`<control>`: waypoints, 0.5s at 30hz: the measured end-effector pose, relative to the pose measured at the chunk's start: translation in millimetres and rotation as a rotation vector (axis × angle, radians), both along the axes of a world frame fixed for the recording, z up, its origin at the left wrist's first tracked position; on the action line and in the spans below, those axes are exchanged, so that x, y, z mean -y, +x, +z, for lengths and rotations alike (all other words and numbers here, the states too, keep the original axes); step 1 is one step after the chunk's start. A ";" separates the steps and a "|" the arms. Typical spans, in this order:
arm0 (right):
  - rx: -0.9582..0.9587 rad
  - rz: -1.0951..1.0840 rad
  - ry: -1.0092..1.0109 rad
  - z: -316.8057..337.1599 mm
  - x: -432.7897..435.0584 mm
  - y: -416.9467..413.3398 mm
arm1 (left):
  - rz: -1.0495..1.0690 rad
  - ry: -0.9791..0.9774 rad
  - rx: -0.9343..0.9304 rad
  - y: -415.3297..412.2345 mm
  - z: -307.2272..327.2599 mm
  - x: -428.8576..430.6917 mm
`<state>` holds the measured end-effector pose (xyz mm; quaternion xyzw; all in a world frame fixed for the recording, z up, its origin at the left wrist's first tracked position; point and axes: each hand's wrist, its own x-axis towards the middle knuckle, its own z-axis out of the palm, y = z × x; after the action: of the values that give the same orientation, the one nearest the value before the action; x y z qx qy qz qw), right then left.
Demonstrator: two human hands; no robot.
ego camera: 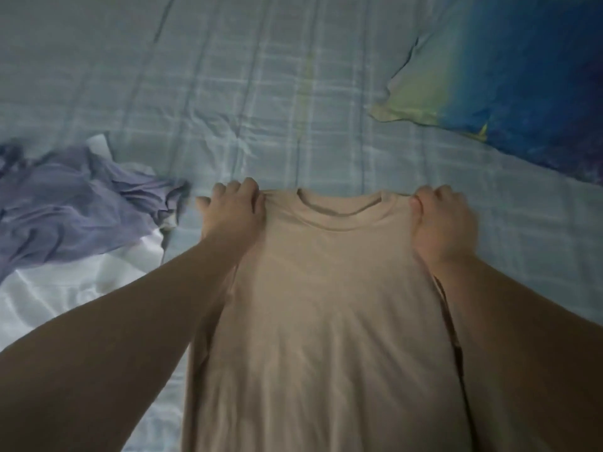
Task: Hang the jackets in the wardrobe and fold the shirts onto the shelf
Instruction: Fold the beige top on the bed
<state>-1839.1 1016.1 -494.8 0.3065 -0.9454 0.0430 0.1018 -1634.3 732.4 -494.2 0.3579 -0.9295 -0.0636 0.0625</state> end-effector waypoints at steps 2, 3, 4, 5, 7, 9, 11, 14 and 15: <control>0.032 -0.018 0.017 -19.1 0.6 0.8 | -0.014 -0.019 -0.001 -0.6 -20.2 -0.3; 0.047 -0.034 0.016 -26.4 0.0 2.1 | -0.015 -0.016 -0.005 0.6 -27.9 -2.4; 0.057 -0.049 0.006 -31.2 -0.1 2.9 | -0.014 -0.017 -0.017 2.4 -33.3 -4.5; 0.067 -0.063 -0.012 -32.8 0.4 3.2 | -0.016 -0.024 -0.039 4.1 -35.7 -7.0; 0.077 -0.075 -0.050 -28.8 1.6 4.5 | -0.037 -0.035 -0.119 5.7 -32.4 -11.9; 0.077 -0.040 -0.103 -17.4 -1.2 10.3 | -0.113 -0.005 -0.220 7.8 -22.8 -22.0; 0.114 0.035 -0.181 -1.1 -4.4 26.5 | -0.252 0.028 -0.198 14.6 -13.4 -40.7; 0.175 0.134 -0.128 15.9 -4.3 69.3 | -0.342 0.113 -0.020 20.9 -6.2 -73.9; 0.187 0.166 -0.082 16.1 -2.7 81.2 | -0.331 0.147 0.044 20.5 -7.8 -81.0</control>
<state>-1757.9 1018.8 -478.7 0.3740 -0.9196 0.1184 0.0219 -1613.8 813.4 -501.9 0.2051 -0.9696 -0.1330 0.0044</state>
